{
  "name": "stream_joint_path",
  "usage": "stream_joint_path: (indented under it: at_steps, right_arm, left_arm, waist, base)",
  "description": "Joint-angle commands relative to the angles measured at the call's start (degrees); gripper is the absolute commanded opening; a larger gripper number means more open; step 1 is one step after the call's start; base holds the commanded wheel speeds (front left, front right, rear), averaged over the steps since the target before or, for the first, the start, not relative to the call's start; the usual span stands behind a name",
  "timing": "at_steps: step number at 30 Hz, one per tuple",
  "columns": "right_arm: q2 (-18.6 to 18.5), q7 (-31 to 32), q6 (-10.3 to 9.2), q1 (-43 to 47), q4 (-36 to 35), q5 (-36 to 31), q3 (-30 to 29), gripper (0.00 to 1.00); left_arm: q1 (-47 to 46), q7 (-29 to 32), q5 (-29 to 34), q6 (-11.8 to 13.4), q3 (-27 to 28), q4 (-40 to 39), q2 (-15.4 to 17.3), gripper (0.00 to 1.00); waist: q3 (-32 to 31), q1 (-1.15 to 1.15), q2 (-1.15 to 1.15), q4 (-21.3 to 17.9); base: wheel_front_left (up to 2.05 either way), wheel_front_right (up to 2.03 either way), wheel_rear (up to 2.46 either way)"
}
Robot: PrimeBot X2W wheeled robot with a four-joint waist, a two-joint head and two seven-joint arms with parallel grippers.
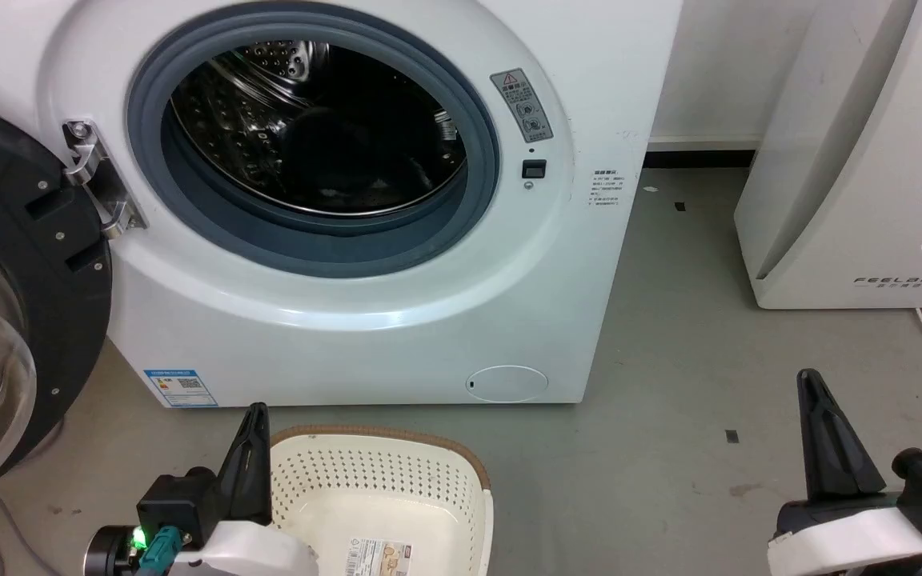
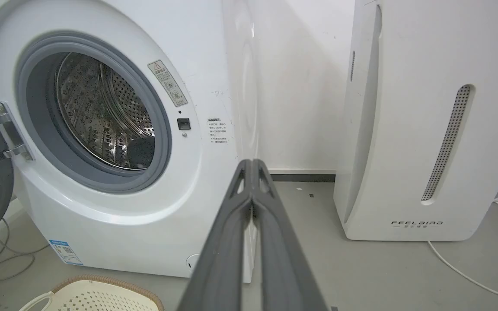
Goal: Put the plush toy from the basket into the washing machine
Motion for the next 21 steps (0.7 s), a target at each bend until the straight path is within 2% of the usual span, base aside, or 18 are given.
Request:
stream_joint_path:
  at_steps: [1, 21]
  right_arm:
    - [-0.01, 0.31, -0.02, -0.28, 0.14, -0.67, 0.18, 0.00]
    - [-0.01, 2.66, -0.02, -0.46, 0.25, -2.07, 0.99, 0.00]
  left_arm:
    - [-0.09, 0.36, 0.60, -0.22, 0.36, -0.41, -0.08, 0.00]
    - [-0.15, 2.70, 2.39, -0.36, 0.84, -1.62, -0.44, 0.00]
  waist:
    - [-0.03, 0.00, 0.00, 0.00]
    - [-0.45, 0.00, 0.00, -0.02]
  base:
    - [0.00, 0.00, 0.00]
    - [0.00, 0.00, 0.00]
